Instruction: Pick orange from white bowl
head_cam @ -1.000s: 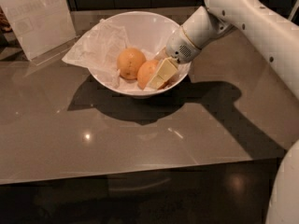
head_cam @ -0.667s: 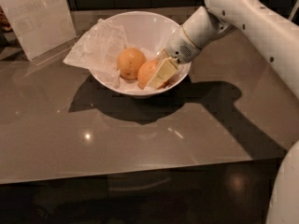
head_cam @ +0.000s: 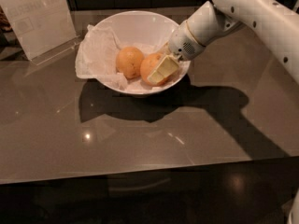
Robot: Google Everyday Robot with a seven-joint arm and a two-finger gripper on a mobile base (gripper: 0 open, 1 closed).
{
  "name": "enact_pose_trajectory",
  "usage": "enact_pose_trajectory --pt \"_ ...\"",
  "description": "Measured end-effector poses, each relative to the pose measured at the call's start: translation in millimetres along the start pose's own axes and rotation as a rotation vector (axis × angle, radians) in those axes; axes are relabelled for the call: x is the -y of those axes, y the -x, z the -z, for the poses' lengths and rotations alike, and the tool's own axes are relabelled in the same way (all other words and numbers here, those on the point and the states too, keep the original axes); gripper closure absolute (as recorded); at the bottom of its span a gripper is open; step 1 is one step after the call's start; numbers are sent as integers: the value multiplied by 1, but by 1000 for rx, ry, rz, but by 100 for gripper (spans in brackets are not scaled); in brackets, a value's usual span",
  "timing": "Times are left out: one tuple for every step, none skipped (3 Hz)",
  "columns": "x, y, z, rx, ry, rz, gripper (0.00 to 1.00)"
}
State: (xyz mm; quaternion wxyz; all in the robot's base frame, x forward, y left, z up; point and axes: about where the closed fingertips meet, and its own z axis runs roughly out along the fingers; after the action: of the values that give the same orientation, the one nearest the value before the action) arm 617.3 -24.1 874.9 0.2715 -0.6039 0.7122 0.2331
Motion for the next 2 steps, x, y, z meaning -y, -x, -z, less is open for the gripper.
enact_pose_trajectory --pt "-6 12 25 37 -35 42 100" --pt "-17 29 57 105 -73 107 100"
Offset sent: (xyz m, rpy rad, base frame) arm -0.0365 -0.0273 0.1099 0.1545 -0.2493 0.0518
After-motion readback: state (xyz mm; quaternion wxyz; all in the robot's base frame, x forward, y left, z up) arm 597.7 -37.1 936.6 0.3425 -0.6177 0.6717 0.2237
